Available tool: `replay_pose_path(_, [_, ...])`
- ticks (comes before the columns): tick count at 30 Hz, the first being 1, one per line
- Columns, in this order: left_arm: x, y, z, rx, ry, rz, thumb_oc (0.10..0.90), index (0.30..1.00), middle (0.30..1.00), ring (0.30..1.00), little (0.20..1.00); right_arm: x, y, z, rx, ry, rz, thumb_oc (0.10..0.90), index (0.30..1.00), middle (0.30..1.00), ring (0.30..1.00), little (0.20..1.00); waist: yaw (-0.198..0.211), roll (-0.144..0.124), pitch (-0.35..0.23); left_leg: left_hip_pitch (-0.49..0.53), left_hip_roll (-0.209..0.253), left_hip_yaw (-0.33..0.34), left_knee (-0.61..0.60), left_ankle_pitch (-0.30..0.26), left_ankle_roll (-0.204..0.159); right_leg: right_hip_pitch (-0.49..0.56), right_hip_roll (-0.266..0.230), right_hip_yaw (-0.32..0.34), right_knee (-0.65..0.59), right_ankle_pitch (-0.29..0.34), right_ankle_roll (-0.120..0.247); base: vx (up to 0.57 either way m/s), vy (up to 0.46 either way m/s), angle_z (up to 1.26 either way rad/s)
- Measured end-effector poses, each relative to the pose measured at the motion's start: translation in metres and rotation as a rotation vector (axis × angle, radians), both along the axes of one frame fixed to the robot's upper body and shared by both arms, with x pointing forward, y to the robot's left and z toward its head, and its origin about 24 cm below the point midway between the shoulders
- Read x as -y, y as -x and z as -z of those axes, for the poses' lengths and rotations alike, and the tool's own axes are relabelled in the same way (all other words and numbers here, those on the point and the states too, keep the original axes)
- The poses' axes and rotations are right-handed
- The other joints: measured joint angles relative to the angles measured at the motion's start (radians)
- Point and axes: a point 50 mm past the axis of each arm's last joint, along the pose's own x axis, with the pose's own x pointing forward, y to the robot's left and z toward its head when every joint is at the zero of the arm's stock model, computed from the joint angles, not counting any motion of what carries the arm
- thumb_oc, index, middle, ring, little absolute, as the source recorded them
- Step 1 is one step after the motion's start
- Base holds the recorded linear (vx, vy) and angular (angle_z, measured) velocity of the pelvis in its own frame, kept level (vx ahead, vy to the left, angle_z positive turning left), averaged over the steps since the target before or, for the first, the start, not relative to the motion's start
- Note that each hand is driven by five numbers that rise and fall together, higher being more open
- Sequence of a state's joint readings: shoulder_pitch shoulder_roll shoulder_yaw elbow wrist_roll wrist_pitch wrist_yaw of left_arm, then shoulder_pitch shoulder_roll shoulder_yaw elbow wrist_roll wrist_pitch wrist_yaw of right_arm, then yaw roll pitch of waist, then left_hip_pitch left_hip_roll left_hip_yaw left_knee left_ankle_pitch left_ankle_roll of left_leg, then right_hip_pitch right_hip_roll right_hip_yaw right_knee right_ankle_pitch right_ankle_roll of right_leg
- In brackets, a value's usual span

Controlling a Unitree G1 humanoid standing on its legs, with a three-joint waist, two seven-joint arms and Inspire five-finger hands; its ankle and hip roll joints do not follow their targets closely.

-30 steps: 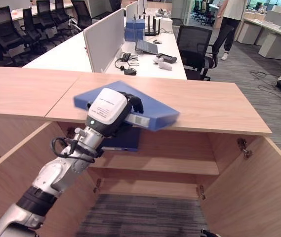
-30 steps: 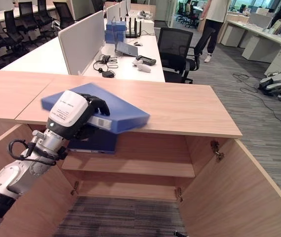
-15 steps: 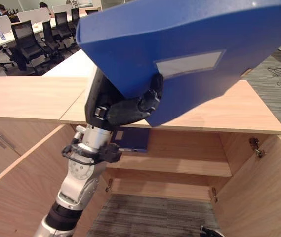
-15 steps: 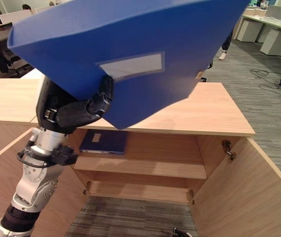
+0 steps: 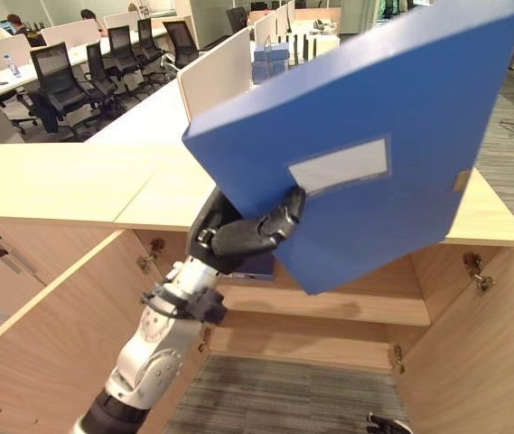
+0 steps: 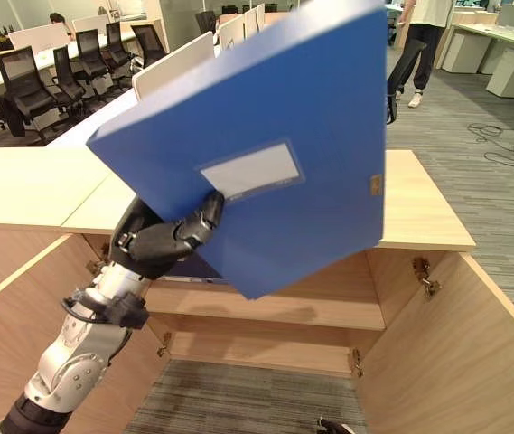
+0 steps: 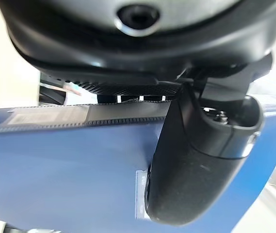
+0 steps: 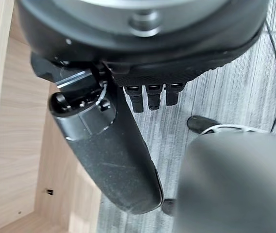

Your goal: Put the empty folder in the office cabinet

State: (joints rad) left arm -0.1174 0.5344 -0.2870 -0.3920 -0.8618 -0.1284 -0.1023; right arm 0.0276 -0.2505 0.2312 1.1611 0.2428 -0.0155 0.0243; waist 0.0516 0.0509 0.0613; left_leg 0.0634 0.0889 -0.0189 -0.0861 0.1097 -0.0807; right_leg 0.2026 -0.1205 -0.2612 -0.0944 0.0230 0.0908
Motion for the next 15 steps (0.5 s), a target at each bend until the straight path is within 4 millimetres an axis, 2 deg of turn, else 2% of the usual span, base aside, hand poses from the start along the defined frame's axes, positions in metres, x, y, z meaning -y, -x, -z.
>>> replay_pose_path(5, [-0.014, 0.004, 0.028, -0.127, -0.114, 0.006, 0.400, 0.300, 0.300, 0.300, 0.300, 0.001, -0.010, -0.002, 0.033, -0.017, 0.051, 0.800, 0.900, 0.900, 0.900, 0.900, 0.014, 0.001, 0.005, 0.006, -0.002, 0.000, 0.000, -0.009, 0.000, 0.009, -0.002, 0.001, 0.000, -0.005, 0.001, 0.00, 0.000, 0.00])
replay_pose_path(11, [-0.041, 0.014, 0.074, -0.353, -0.211, -0.061, 0.400, 0.300, 0.300, 0.300, 0.300, 0.003, -0.030, -0.009, 0.124, -0.067, 0.185, 0.800, 0.900, 0.900, 0.900, 0.900, 0.035, 0.002, 0.020, 0.008, -0.003, 0.002, 0.000, -0.016, 0.003, 0.013, -0.004, 0.001, 0.000, -0.009, 0.003, 0.00, 0.000, 0.00])
replay_pose_path(12, [-0.045, 0.016, 0.079, -0.378, -0.213, -0.079, 0.400, 0.300, 0.300, 0.300, 0.300, 0.003, -0.034, -0.011, 0.146, -0.073, 0.206, 0.800, 0.900, 0.900, 0.900, 0.900, 0.037, 0.001, 0.021, 0.009, -0.003, 0.002, 0.000, -0.016, 0.004, 0.013, -0.004, 0.001, 0.000, -0.009, 0.002, 0.00, 0.000, 0.00])
replay_pose_path(13, [-0.054, 0.020, 0.085, -0.411, -0.212, -0.121, 0.400, 0.300, 0.300, 0.300, 0.300, 0.001, -0.048, -0.019, 0.220, -0.096, 0.243, 0.800, 0.900, 0.900, 0.900, 0.900, 0.037, -0.004, 0.025, 0.010, -0.004, 0.002, 0.000, -0.012, 0.009, 0.010, -0.004, 0.001, 0.000, -0.009, 0.002, 0.00, 0.000, 0.00])
replay_pose_path(15, [-0.061, 0.020, 0.088, -0.428, -0.212, -0.154, 0.400, 0.300, 0.300, 0.300, 0.300, -0.002, -0.063, -0.028, 0.299, -0.115, 0.259, 0.800, 0.900, 0.900, 0.900, 0.900, 0.036, -0.010, 0.029, 0.011, -0.004, 0.002, 0.000, -0.009, 0.004, 0.012, -0.004, 0.000, 0.005, -0.008, 0.002, 0.00, 0.000, 0.00])
